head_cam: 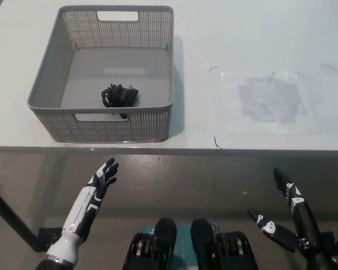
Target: Use the right hand to pick up a webcam and put it into a container on the left side
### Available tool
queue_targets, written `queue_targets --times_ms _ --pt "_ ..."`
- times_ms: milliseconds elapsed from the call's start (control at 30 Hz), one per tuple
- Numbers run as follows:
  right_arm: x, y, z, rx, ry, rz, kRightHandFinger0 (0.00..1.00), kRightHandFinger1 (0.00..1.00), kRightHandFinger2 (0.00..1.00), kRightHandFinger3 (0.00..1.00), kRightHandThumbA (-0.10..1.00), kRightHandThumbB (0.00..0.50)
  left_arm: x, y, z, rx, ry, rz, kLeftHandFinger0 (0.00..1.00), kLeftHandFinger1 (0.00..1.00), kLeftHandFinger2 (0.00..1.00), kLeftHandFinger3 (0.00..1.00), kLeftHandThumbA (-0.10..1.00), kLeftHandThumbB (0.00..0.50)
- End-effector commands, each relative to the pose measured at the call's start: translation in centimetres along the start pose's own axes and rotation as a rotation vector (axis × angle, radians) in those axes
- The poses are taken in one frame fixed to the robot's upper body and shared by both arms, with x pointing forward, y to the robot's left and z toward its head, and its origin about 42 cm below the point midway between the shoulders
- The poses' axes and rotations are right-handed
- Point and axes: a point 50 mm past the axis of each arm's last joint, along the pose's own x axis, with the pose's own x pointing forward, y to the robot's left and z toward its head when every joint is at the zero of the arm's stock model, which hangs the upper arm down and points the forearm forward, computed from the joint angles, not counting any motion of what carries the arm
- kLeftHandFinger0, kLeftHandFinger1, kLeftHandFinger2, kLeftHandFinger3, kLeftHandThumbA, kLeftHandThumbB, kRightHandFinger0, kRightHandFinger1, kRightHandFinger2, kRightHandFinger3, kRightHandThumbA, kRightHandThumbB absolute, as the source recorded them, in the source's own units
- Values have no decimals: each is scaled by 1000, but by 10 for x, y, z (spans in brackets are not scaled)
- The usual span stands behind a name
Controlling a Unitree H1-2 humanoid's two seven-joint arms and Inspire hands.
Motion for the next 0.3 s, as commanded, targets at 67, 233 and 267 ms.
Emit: queue_targets --times_ms 67,233,267 --pt "13 -1 13 -6 -66 12 1000 1000 1000 1000 821 360 7 6 9 15 -56 8 1000 1000 1000 1000 969 159" --pt "13 -3 13 -19 -57 13 1000 1000 1000 1000 824 365 7 5 8 7 -54 9 1000 1000 1000 1000 960 166" --pt "13 -3 13 -19 -57 13 1000 1000 1000 1000 824 365 7 5 8 7 -54 9 1000 1000 1000 1000 960 166"
